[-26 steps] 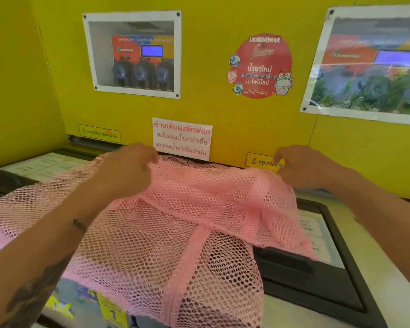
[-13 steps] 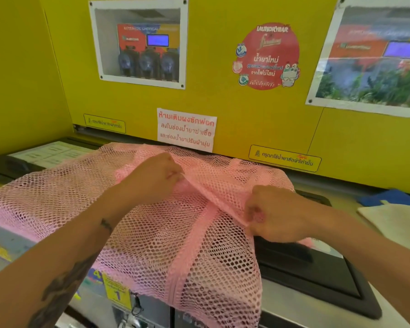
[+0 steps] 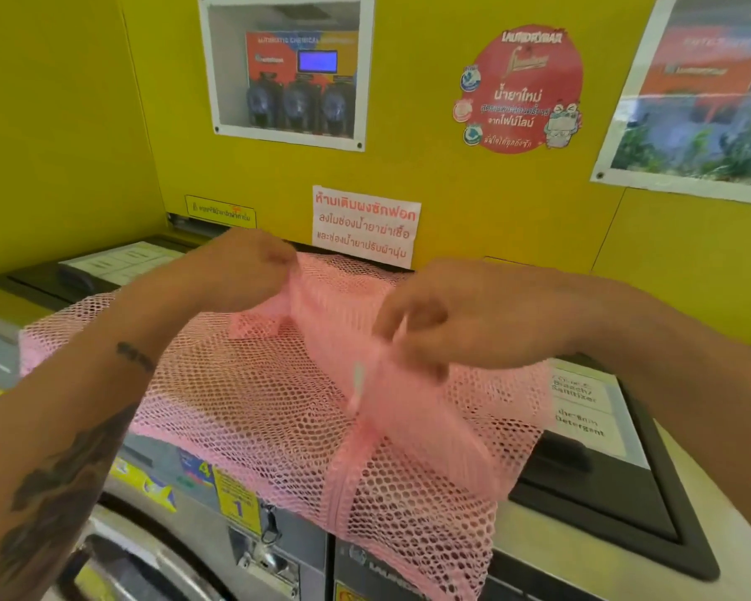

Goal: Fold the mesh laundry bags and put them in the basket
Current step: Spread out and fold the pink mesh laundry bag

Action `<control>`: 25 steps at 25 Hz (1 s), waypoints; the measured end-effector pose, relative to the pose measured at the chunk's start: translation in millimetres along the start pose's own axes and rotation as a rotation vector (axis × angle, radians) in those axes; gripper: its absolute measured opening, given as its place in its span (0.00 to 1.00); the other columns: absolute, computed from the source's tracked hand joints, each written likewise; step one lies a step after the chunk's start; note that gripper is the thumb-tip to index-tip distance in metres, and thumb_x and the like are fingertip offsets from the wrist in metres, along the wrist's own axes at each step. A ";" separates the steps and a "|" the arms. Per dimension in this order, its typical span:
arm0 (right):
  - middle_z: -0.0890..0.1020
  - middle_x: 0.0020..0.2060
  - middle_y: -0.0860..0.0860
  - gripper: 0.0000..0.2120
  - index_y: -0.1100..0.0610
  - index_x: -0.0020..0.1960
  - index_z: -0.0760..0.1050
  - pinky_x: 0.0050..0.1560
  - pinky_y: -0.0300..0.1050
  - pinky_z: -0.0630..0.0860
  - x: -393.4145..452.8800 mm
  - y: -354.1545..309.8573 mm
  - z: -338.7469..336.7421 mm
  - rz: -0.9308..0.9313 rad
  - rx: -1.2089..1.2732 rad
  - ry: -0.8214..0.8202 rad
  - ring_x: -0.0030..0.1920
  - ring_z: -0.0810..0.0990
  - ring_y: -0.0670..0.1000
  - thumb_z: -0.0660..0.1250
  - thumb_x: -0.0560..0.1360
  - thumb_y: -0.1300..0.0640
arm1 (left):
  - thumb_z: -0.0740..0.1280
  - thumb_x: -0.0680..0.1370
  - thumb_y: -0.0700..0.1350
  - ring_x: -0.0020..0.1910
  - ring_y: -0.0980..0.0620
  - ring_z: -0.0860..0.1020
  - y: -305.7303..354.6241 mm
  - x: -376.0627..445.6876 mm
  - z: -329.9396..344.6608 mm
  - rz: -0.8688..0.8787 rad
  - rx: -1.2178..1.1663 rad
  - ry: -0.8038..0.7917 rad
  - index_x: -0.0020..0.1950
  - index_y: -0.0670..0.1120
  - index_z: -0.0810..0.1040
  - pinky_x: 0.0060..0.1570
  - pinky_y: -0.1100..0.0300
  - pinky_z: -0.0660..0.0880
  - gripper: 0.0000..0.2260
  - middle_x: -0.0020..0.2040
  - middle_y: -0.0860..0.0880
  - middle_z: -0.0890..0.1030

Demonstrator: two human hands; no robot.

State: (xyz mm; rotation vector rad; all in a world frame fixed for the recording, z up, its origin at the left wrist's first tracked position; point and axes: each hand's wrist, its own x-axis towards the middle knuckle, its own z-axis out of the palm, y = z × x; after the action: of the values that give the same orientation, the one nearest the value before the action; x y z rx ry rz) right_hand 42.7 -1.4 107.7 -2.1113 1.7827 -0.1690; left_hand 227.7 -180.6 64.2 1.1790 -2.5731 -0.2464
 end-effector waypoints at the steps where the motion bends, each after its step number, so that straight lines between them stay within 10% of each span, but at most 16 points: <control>1: 0.85 0.40 0.43 0.10 0.46 0.58 0.79 0.45 0.38 0.77 2.3 -5.6 3.0 0.001 -0.039 -0.148 0.42 0.84 0.39 0.66 0.78 0.50 | 0.60 0.79 0.42 0.56 0.52 0.76 -1.9 -7.0 -6.7 -0.039 0.085 -0.200 0.59 0.49 0.81 0.59 0.54 0.69 0.14 0.59 0.53 0.79; 4: 0.81 0.52 0.41 0.15 0.45 0.63 0.77 0.46 0.37 0.71 30.8 24.6 -0.8 0.084 -0.184 0.012 0.49 0.80 0.41 0.65 0.78 0.47 | 0.66 0.76 0.44 0.54 0.57 0.79 -15.5 -25.1 -13.8 -0.150 -0.028 -0.456 0.57 0.60 0.80 0.60 0.55 0.71 0.14 0.54 0.57 0.82; 10: 0.76 0.65 0.53 0.19 0.51 0.66 0.76 0.47 0.42 0.71 92.6 126.3 2.4 0.358 -0.071 0.326 0.58 0.76 0.52 0.61 0.76 0.61 | 0.61 0.79 0.47 0.60 0.48 0.75 -47.6 16.3 18.2 -0.208 -0.240 0.115 0.63 0.56 0.76 0.59 0.51 0.71 0.13 0.64 0.49 0.76; 14: 0.73 0.68 0.51 0.20 0.49 0.67 0.72 0.60 0.47 0.72 113.3 148.6 24.9 0.350 -0.191 0.258 0.65 0.73 0.54 0.63 0.76 0.59 | 0.62 0.77 0.56 0.66 0.41 0.72 -71.4 41.8 50.8 -0.393 -0.015 0.002 0.72 0.58 0.66 0.67 0.38 0.67 0.23 0.74 0.45 0.69; 19: 0.79 0.55 0.54 0.11 0.57 0.53 0.77 0.46 0.45 0.74 134.3 154.1 0.1 0.446 -0.494 -0.136 0.50 0.77 0.53 0.60 0.76 0.53 | 0.64 0.70 0.33 0.47 0.50 0.75 -62.6 31.9 42.7 -0.436 -0.175 0.154 0.55 0.54 0.77 0.38 0.58 0.74 0.20 0.60 0.46 0.75; 22: 0.76 0.55 0.55 0.19 0.59 0.64 0.73 0.39 0.41 0.73 170.6 128.4 -21.2 0.350 -0.437 0.086 0.49 0.76 0.54 0.61 0.75 0.54 | 0.65 0.72 0.42 0.49 0.50 0.73 -72.5 12.1 14.9 -0.498 0.027 0.174 0.50 0.52 0.79 0.46 0.55 0.72 0.10 0.58 0.47 0.76; 25: 0.76 0.62 0.58 0.22 0.59 0.67 0.72 0.54 0.49 0.78 230.0 95.0 -21.5 0.168 -0.241 0.250 0.57 0.77 0.59 0.64 0.75 0.56 | 0.61 0.75 0.54 0.44 0.49 0.77 -92.9 -16.2 -5.9 -0.574 0.142 0.102 0.45 0.50 0.79 0.44 0.56 0.73 0.11 0.48 0.50 0.78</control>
State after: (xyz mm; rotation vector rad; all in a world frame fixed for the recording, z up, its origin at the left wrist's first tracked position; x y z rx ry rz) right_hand -8.1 -241.3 60.6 -2.1652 2.2170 -0.1881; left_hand 305.6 -228.7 40.9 1.9125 -2.1380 -0.1191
